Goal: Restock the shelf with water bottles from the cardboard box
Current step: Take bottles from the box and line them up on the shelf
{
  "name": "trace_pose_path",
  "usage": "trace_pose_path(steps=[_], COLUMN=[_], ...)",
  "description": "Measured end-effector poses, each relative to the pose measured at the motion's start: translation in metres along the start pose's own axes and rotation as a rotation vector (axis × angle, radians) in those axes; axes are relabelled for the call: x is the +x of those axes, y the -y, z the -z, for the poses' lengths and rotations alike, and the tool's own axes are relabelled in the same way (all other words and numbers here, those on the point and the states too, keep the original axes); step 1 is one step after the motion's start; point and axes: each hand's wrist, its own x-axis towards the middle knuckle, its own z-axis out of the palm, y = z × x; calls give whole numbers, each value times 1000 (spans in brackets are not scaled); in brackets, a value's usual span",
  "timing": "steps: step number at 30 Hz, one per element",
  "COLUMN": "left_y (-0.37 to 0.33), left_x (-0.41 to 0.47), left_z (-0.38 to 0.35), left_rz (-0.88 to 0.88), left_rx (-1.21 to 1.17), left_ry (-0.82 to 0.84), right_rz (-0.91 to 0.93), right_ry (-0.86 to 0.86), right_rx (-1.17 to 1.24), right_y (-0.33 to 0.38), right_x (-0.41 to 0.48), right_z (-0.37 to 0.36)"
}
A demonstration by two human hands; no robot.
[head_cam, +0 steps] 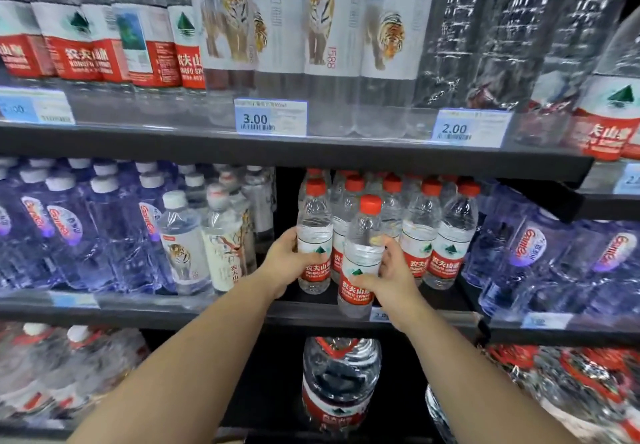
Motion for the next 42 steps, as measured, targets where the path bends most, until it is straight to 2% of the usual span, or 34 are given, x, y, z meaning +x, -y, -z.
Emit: trace_pose_path(steps=[4,12,15,20,22,26,29,35,39,42], left_y=[4,7,11,14,14,17,19,19,10,-1], left_x=[8,16,15,-2,-15,-36,-42,-44,-54,-68], left_z=[2,-3,-1,15,22,29,27,19,17,18], left_rz=[-35,-84,-82,-77,-82,-45,-60,-121,-161,-250], left_rx=[75,159,216,174,127,36,42,246,368,484], left_ry=[14,-193,-219,-254,-199,61,94,-69,-128,-184], right_rz=[6,13,43,70,75,58,33,55,46,134], right_ry=[20,-93,-76,-67,-65,-83,-93,-8,-78,-141], right_rx=[-36,-197,-230,-255,-268,-292,-341,-455,-517,-625], right_y=[0,-11,-12,-10,-9,-10,-11,-7,-5,2], right_x=[0,-6,-7,-8,-9,-9,-8,-6,-15,-32], right_z=[4,6,1,-27,-39,-53,-53,-56,-52,-37])
